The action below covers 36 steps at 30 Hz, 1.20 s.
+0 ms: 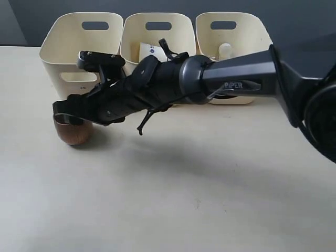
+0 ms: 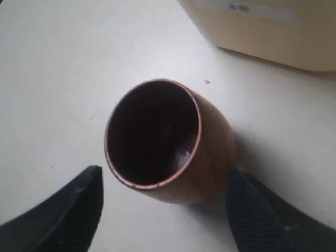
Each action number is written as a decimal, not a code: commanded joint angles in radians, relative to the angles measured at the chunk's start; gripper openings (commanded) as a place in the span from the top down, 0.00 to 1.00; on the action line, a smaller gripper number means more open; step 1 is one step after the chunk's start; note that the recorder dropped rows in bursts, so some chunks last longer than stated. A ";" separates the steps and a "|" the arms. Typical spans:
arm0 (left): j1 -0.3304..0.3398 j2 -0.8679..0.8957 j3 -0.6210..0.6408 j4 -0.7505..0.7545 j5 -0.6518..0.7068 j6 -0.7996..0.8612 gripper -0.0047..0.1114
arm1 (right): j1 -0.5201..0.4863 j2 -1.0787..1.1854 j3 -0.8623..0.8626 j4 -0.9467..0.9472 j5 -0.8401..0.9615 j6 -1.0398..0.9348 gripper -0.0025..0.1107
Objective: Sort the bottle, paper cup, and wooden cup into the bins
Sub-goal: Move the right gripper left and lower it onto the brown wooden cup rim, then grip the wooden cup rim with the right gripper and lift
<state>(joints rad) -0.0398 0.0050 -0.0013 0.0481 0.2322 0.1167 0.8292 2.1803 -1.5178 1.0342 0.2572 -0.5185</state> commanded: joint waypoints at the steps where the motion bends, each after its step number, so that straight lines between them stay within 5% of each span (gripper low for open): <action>1: -0.003 -0.005 0.001 -0.001 -0.001 -0.002 0.96 | -0.001 -0.002 -0.037 0.009 -0.003 -0.003 0.42; 36: -0.003 -0.005 0.001 -0.001 -0.001 -0.002 0.96 | -0.001 0.126 -0.113 0.047 -0.001 -0.001 0.45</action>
<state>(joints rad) -0.0398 0.0050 -0.0013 0.0481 0.2322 0.1167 0.8292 2.3021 -1.6267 1.0759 0.2522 -0.5161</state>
